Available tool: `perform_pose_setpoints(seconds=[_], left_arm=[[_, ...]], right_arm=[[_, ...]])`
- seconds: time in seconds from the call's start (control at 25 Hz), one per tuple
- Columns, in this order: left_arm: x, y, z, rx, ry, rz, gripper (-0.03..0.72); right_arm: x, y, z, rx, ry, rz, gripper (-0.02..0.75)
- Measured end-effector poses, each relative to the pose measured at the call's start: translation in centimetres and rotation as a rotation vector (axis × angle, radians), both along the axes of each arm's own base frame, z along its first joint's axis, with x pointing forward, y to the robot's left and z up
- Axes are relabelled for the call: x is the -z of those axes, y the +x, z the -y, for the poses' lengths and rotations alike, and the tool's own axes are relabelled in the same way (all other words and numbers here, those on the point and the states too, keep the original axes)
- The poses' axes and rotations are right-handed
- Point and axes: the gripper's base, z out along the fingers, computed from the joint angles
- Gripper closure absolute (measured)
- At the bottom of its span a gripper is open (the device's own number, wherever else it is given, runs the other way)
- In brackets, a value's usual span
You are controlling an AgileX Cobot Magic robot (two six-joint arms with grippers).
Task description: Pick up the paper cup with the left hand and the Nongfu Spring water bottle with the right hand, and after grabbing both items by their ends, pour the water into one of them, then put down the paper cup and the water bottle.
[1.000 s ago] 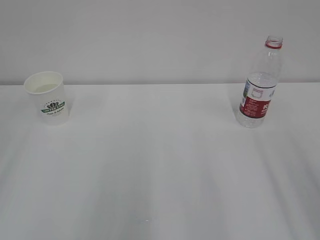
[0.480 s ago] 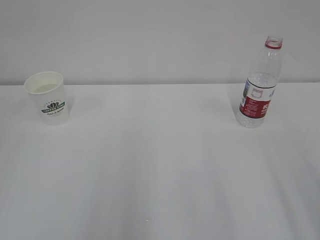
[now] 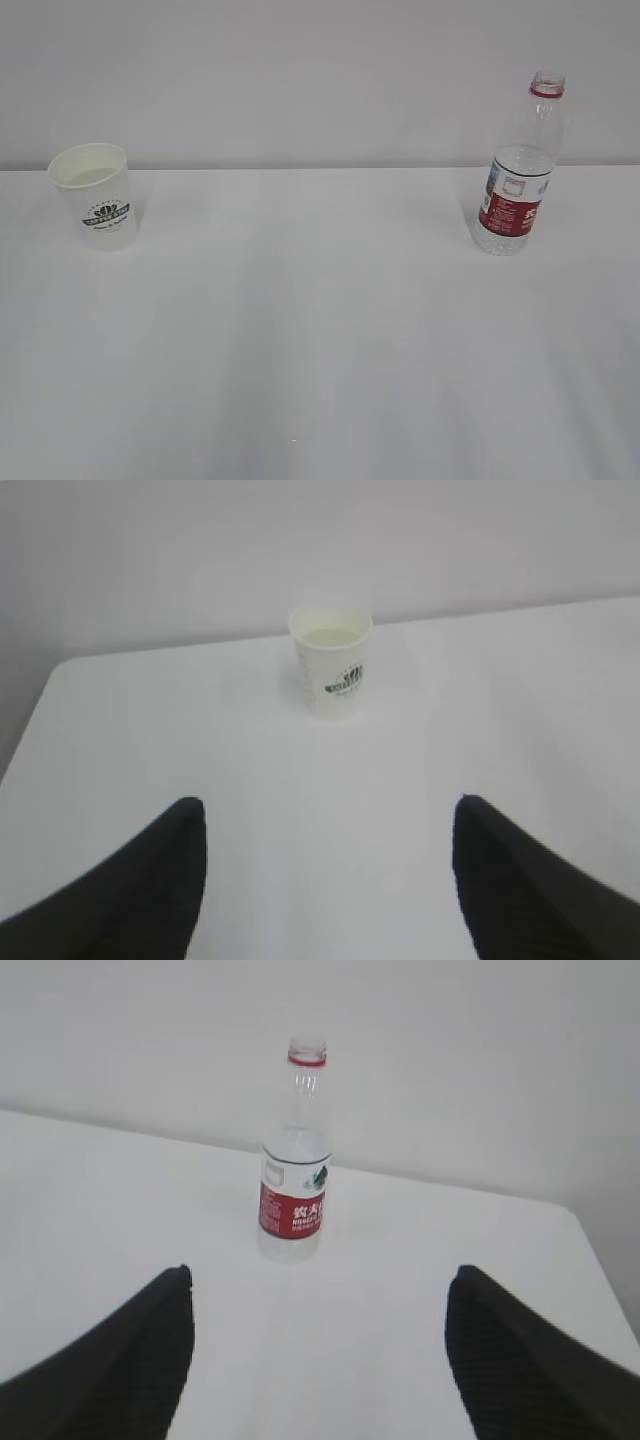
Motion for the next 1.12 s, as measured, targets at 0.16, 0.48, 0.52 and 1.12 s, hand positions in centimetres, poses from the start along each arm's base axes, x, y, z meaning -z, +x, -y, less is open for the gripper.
perform_pose_setpoints(seconds=[0.16,0.48,0.52,1.12], left_arm=[[0.6,-0.3,0.1,0.009,-0.012,-0.083,0.127],[1.6,-0.8,0.1,0.008,-0.005,-0.195,0.127],[1.6,-0.8,0.1,0.007,-0.004,-0.202,0.127],[3.4,-0.7,0.1,0.003,0.01,-0.304,0.127]], right_arm=[[0.1,-0.7,0.0,-0.003,0.011,-0.093,0.149],[-0.9,-2.1,-0.2,-0.022,0.042,-0.224,0.149],[-0.7,-2.3,-0.3,-0.029,0.05,-0.259,0.149],[0.2,-4.1,-0.6,-0.074,0.033,-0.493,0.15]])
